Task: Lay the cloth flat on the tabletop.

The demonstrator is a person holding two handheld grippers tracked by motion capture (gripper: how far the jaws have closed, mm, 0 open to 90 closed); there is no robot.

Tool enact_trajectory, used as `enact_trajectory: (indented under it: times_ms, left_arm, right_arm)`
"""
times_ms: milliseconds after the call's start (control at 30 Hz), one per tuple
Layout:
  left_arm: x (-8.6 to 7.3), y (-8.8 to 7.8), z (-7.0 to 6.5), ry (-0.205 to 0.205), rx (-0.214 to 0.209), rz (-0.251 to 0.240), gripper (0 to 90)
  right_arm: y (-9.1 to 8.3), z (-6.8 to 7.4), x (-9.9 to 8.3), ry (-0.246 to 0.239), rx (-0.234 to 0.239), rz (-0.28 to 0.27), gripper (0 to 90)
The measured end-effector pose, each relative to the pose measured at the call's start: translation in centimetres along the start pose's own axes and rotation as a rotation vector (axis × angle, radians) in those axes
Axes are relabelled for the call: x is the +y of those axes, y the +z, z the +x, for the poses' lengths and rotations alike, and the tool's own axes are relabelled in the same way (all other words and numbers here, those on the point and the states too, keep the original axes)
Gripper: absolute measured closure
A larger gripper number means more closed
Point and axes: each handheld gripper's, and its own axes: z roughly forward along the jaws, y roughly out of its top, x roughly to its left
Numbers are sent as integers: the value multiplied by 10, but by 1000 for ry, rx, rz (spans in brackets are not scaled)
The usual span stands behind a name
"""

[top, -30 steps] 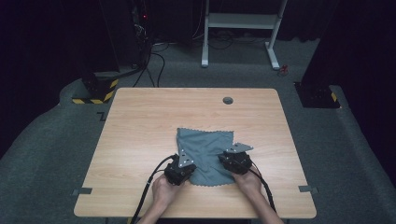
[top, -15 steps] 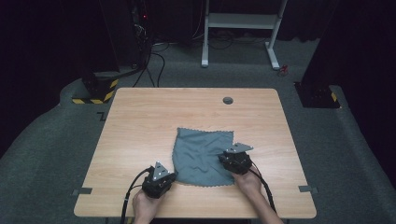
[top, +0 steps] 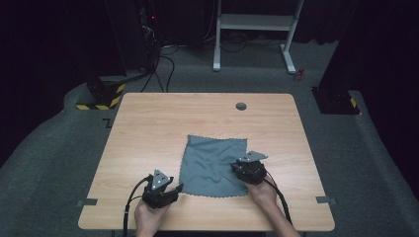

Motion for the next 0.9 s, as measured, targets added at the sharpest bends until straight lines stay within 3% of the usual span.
enact_trajectory:
  times_ms: [233,433,567,733,900]
  left_arm:
    - [5,26,10,-1,32,16,480]
    - [0,33,9,23,56,27,467]
    - [-4,29,9,13,51,17,471]
    - [-9,18,1,63,32,17,505]
    - [-11,3,-8,82,7,-13,581]
  right_arm:
    - [-6,-2,0,-6,31,21,628]
    - [-36,5,-9,-16,76,13,662]
    - [-55,15,-23,-47,97,16,706]
    - [-65,24,-37,-66,105,32,736]
    - [-65,28,-42,-76,108,42,750]
